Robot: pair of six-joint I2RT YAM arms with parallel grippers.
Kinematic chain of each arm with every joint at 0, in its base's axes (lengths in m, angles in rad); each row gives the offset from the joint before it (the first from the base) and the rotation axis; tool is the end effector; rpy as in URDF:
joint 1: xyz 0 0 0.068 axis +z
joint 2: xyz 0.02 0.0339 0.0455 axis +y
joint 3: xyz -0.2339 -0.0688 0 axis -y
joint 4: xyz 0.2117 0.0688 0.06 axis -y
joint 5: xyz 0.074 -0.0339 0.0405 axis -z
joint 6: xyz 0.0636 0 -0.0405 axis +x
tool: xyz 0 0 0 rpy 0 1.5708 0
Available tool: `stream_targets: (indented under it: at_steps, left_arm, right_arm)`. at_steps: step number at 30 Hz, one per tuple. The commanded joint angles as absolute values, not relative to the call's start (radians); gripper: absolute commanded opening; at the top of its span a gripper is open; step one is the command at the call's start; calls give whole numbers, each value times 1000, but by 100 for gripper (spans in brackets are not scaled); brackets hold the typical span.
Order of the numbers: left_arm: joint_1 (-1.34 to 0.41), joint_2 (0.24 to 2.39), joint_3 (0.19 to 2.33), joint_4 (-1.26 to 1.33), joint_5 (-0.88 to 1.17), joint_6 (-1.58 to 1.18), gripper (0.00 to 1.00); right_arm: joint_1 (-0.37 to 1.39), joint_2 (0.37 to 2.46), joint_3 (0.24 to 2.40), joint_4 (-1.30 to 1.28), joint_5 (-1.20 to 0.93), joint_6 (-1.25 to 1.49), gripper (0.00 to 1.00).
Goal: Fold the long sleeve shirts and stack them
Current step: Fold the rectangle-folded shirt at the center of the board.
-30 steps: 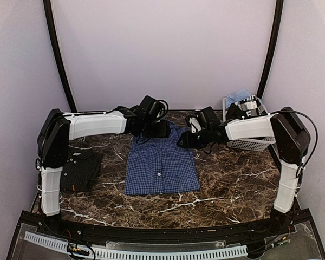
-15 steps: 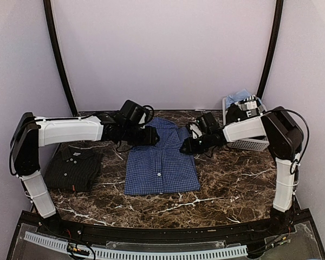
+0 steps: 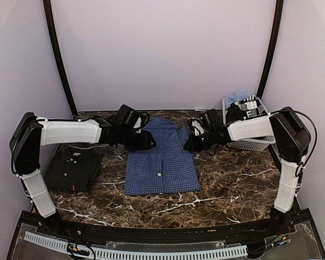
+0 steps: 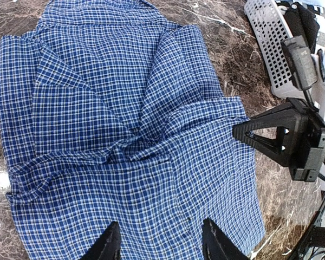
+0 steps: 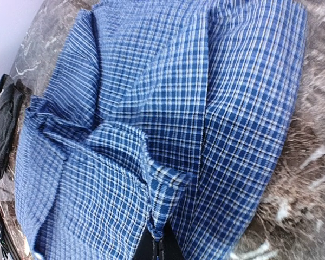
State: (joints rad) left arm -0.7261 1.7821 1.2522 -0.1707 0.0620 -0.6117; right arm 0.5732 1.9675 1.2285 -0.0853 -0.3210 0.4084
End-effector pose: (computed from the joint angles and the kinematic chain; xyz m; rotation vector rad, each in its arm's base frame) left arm 0.2869 -0.2600 0.1983 0.1711 2.3846 -0.7472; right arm 0.3239 0.2330 0.1324 -0.3646 2.4845 0.8204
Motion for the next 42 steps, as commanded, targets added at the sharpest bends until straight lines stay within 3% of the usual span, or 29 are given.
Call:
stream_targets:
  at_steps: [1, 8, 16, 21, 28, 34, 42]
  left_arm:
    - [-726, 1785, 1244, -136, 133, -602, 49]
    - [-729, 1848, 1247, -76, 231, -620, 41]
    - [-729, 1963, 1272, -16, 282, -649, 35]
    - [-728, 1966, 1277, -26, 238, -645, 35]
    - [-727, 1941, 1293, -63, 190, -629, 35]
    - [-687, 1936, 1300, -109, 146, -634, 32]
    - [-630, 1935, 1283, -137, 103, -624, 29]
  right_arm:
    - [567, 1850, 1186, -99, -272, 439, 0]
    - [563, 1859, 1156, -155, -145, 459, 0]
    - [556, 1976, 1229, -158, -155, 448, 0]
    - [557, 1967, 1265, -222, -101, 430, 24]
    - [584, 1834, 1254, -322, -4, 431, 48]
    - [718, 1793, 1248, -340, 38, 448, 46]
    - [834, 1957, 1386, -366, 80, 425, 48]
